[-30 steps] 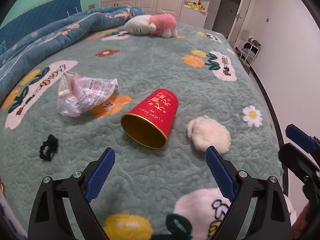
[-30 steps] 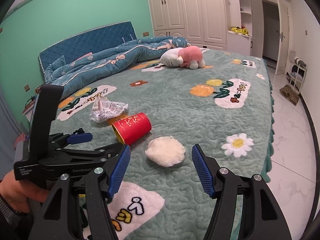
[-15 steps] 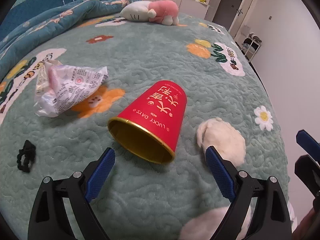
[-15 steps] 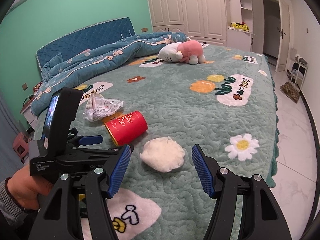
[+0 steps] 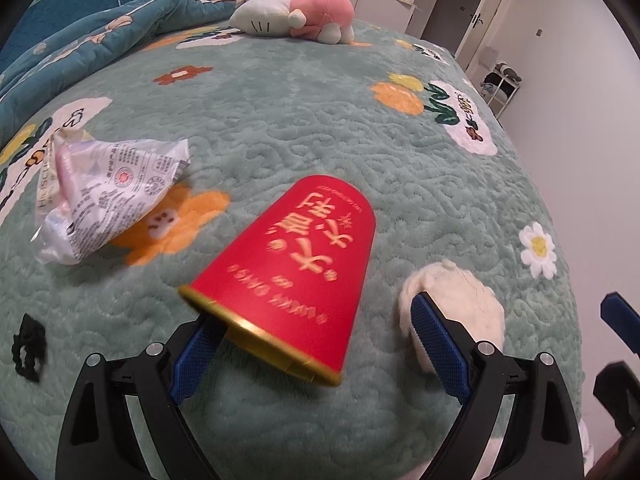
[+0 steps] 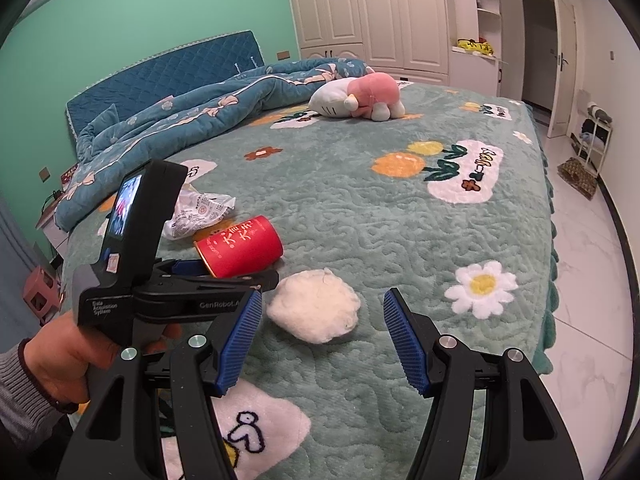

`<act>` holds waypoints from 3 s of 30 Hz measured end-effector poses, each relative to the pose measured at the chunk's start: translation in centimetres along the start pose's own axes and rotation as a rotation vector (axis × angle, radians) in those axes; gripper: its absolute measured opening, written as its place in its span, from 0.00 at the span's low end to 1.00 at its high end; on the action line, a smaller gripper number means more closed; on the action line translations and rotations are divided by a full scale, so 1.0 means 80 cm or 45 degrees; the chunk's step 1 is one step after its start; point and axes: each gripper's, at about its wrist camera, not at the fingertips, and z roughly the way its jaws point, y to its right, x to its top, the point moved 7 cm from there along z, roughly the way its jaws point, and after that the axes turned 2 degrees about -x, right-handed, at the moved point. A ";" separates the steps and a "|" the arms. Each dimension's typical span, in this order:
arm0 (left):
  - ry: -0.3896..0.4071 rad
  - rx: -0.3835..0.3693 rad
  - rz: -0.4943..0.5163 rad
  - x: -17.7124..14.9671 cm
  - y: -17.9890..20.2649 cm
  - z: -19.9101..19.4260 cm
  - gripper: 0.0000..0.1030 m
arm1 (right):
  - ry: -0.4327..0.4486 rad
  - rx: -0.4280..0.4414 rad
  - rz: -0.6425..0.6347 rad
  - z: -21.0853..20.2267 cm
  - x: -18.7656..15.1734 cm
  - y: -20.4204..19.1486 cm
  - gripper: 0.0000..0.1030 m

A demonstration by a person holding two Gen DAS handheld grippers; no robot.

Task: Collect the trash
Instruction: 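Lower the left gripper toward the red paper cup, then grasp the red cup with the left gripper while the right gripper grasps the cotton ball, then carry the red cup and cotton ball off the bed over the orange bin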

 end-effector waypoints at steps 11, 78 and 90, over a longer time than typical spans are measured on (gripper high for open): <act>-0.003 -0.009 0.031 0.009 0.005 0.011 0.52 | -0.008 0.001 -0.001 0.005 -0.003 0.002 0.62; 0.234 0.031 0.221 -0.003 0.083 -0.174 0.06 | 0.165 0.117 -0.008 -0.110 0.039 -0.019 0.12; 0.323 -0.073 0.432 -0.047 0.212 -0.247 0.06 | 0.351 -0.005 0.110 -0.278 -0.007 0.043 0.12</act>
